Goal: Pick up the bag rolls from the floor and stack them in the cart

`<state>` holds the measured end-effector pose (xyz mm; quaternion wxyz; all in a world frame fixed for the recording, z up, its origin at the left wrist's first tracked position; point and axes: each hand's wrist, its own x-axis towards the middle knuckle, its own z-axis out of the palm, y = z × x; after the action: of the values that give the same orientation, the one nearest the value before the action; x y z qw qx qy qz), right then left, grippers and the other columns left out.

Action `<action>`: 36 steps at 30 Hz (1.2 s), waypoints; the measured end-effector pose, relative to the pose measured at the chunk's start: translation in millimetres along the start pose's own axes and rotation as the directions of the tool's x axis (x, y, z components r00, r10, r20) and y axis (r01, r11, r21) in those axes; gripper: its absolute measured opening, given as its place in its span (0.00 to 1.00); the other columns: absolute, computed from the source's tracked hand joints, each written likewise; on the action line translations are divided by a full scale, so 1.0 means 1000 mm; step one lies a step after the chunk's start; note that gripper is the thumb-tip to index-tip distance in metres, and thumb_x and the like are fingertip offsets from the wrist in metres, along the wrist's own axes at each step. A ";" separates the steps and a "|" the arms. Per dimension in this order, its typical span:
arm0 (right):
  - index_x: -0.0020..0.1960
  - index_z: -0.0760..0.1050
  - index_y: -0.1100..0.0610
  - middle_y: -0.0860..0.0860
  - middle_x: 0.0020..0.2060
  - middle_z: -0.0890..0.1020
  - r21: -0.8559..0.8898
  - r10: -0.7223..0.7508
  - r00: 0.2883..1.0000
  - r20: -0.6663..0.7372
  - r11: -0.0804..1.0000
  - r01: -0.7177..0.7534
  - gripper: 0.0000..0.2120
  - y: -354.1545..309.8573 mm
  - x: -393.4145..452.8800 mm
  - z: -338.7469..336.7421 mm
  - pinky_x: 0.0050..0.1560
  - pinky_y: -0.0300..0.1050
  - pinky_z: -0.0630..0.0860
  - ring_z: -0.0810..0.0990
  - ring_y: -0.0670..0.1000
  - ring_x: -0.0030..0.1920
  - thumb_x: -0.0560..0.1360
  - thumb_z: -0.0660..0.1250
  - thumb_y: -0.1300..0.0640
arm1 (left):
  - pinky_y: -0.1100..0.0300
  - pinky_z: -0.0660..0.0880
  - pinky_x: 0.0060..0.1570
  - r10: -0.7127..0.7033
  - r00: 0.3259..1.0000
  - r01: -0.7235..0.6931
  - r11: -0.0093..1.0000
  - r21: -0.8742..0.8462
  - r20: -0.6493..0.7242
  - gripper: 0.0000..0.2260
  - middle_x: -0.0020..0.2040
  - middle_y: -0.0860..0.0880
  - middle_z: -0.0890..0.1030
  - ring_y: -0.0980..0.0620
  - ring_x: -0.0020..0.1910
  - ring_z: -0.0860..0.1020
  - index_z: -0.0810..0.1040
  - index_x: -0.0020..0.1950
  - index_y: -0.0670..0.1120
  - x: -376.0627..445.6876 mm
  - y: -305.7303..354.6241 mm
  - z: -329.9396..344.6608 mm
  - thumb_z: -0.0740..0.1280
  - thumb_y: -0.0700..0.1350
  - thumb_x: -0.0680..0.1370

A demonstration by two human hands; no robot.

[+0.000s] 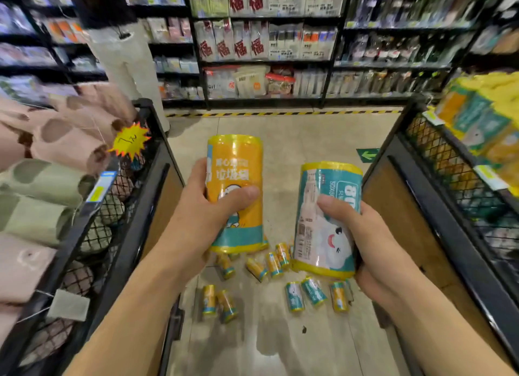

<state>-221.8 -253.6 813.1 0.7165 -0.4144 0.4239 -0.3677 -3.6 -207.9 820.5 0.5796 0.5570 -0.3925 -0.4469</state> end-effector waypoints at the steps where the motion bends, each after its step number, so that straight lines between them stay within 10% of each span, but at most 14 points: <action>1: 0.60 0.80 0.59 0.60 0.49 0.87 -0.006 -0.018 1.000 -0.006 1.000 0.018 0.22 -0.021 -0.014 0.004 0.41 0.50 0.85 0.87 0.57 0.43 0.69 0.77 0.53 | 0.57 0.82 0.37 0.007 1.000 -0.007 1.000 -0.013 0.007 0.26 0.47 0.48 0.85 0.47 0.44 0.86 0.75 0.57 0.54 -0.006 0.025 0.005 0.79 0.48 0.62; 14: 0.62 0.79 0.59 0.58 0.52 0.87 -0.077 -0.234 0.972 -0.001 0.969 0.234 0.22 -0.145 -0.119 -0.022 0.45 0.50 0.84 0.87 0.57 0.47 0.70 0.76 0.54 | 0.50 0.83 0.44 0.067 0.994 -0.059 0.994 -0.092 0.085 0.25 0.50 0.47 0.85 0.43 0.49 0.85 0.75 0.58 0.55 -0.061 0.131 0.097 0.80 0.46 0.64; 23: 0.58 0.80 0.56 0.56 0.49 0.88 -0.116 -0.364 0.888 -0.281 0.931 0.345 0.20 -0.163 -0.177 -0.081 0.48 0.53 0.85 0.87 0.57 0.46 0.67 0.74 0.53 | 0.46 0.83 0.44 0.140 0.923 -0.105 0.988 -0.115 0.359 0.22 0.53 0.44 0.84 0.39 0.51 0.84 0.76 0.59 0.55 -0.057 0.147 0.180 0.77 0.46 0.67; 29: 0.57 0.80 0.53 0.52 0.47 0.88 -0.173 -0.400 0.692 -0.601 0.910 0.376 0.20 -0.146 -0.257 -0.093 0.46 0.49 0.84 0.87 0.53 0.45 0.67 0.77 0.52 | 0.56 0.81 0.38 0.161 0.712 -0.079 0.985 -0.150 0.683 0.23 0.48 0.53 0.85 0.50 0.45 0.86 0.75 0.57 0.56 -0.077 0.142 0.244 0.77 0.46 0.65; 36: 0.56 0.80 0.52 0.50 0.46 0.88 -0.203 -0.303 0.229 -0.925 0.905 0.375 0.23 -0.088 -0.397 -0.053 0.45 0.47 0.83 0.87 0.51 0.44 0.64 0.79 0.50 | 0.50 0.82 0.43 0.055 0.251 0.073 0.994 -0.076 0.966 0.26 0.48 0.53 0.86 0.50 0.46 0.86 0.74 0.61 0.54 -0.174 0.123 0.310 0.75 0.47 0.65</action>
<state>-432.1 45.7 997.5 0.2480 -0.1800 0.6481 -0.6972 -340.0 -135.4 973.0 0.2441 0.1380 -0.6379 -0.7173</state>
